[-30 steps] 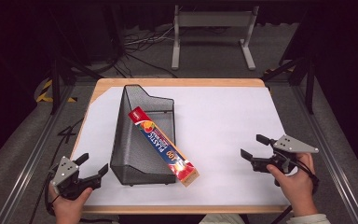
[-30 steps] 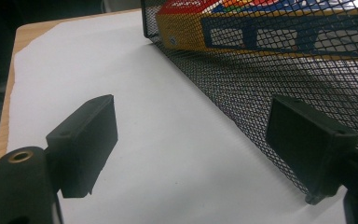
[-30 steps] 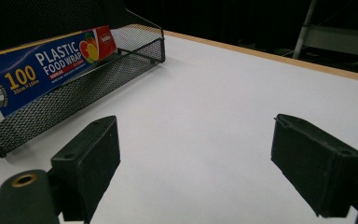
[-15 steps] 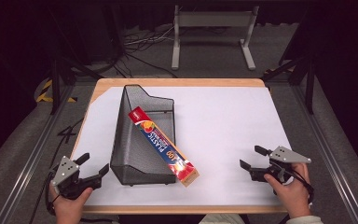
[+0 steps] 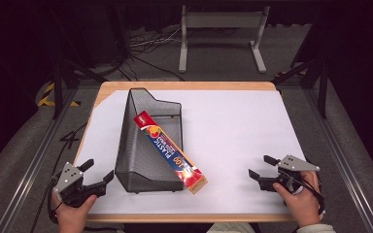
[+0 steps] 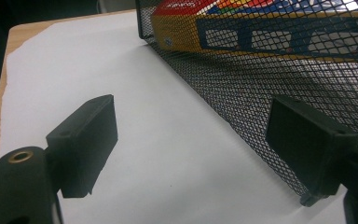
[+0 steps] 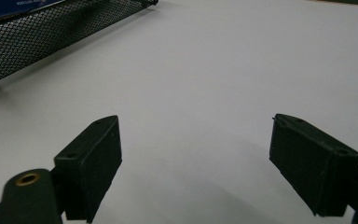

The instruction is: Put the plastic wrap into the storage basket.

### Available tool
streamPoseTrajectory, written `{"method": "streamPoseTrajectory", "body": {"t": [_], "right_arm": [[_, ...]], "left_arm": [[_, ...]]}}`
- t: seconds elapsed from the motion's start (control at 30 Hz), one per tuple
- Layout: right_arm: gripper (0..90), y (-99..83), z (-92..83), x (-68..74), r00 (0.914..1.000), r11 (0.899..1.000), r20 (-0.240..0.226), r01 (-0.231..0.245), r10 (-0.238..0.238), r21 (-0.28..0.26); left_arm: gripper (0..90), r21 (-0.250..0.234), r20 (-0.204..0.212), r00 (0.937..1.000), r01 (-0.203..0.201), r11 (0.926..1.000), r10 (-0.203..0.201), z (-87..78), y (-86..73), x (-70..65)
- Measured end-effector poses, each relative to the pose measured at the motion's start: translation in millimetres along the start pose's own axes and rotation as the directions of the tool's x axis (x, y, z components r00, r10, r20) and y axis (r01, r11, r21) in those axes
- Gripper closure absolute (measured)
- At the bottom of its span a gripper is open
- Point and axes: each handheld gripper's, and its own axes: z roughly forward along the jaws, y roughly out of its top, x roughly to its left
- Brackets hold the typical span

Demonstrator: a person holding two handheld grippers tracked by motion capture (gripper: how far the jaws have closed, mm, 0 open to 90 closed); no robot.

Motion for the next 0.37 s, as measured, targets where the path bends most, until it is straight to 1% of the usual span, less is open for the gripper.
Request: {"method": "streamPoseTrajectory", "body": {"t": [0.2,0.37], "right_arm": [[17.6,-0.5,1.5,-0.3,1.0,1.0,-0.004,-0.005,0.005,0.011],[17.6,0.2,0.5,-0.2,1.0,1.0,-0.008,-0.005,0.005,-0.001]], "left_arm": [[17.4,-0.002,0.001,1.0,0.0,1.0,0.0,0.2,0.0,-0.1],[17.4,-0.004,-0.002,1.0,-0.001,1.0,0.001,-0.3,0.2,0.0]]}}
